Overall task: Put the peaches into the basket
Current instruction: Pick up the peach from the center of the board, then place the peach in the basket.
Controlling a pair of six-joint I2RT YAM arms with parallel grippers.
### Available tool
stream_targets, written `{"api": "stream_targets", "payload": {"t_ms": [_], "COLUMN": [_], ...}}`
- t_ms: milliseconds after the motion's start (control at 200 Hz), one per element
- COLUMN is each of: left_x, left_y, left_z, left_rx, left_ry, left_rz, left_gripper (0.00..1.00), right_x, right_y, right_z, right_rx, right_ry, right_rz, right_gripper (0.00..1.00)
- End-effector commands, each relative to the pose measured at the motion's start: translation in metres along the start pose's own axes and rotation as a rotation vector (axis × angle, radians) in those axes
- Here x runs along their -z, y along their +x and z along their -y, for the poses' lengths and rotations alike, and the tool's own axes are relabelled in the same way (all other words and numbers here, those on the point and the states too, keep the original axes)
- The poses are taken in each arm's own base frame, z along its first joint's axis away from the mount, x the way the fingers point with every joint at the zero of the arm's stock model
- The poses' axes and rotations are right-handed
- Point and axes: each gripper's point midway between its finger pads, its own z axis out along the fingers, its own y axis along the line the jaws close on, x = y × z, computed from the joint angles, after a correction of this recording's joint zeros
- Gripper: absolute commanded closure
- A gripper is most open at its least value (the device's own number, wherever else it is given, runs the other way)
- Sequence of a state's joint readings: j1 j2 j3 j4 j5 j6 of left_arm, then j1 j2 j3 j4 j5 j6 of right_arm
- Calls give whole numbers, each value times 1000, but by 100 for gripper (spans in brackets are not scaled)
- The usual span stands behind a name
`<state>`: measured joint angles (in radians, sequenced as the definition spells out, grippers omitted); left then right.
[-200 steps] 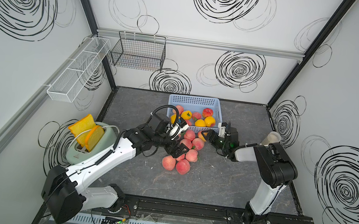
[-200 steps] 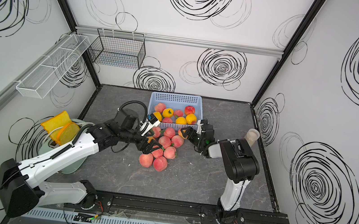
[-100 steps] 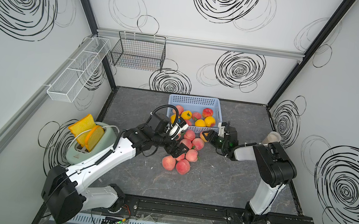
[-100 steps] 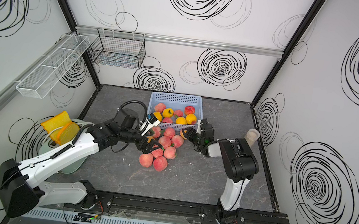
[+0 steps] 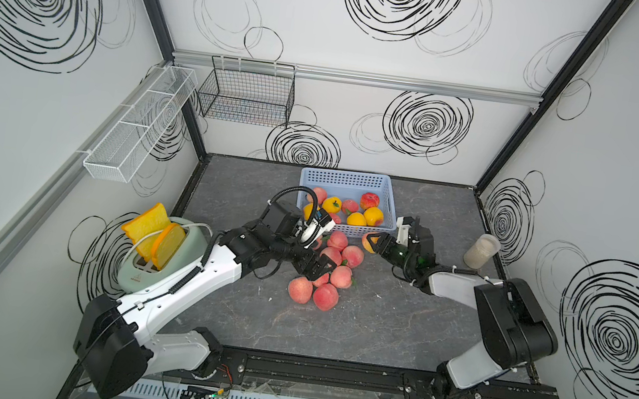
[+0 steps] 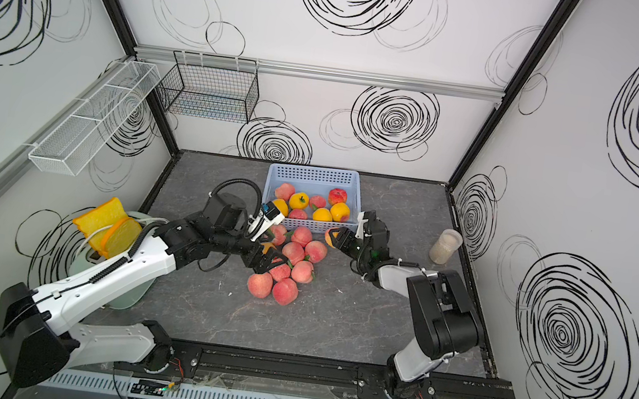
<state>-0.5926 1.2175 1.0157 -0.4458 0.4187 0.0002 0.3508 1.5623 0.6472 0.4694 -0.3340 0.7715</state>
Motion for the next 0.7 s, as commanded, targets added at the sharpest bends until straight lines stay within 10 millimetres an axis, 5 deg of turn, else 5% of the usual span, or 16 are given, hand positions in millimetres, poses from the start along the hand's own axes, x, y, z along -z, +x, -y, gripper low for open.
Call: {"api": "stream_targets", "payload": {"t_ms": [0, 310, 695], "left_x": [3, 3, 3], "left_y": [-10, -11, -9], "left_z": [-1, -5, -8], "left_rx": [-14, -4, 0], "left_ry": [3, -2, -16], "left_rz": [41, 42, 41], "left_gripper": [5, 5, 5], "right_x": [17, 43, 6], "right_y": [3, -52, -119], "right_z": [0, -33, -44], "right_rx": [40, 197, 340], "right_ry": [20, -1, 33], "right_rz": [-13, 135, 247], "right_gripper": [45, 48, 49]}}
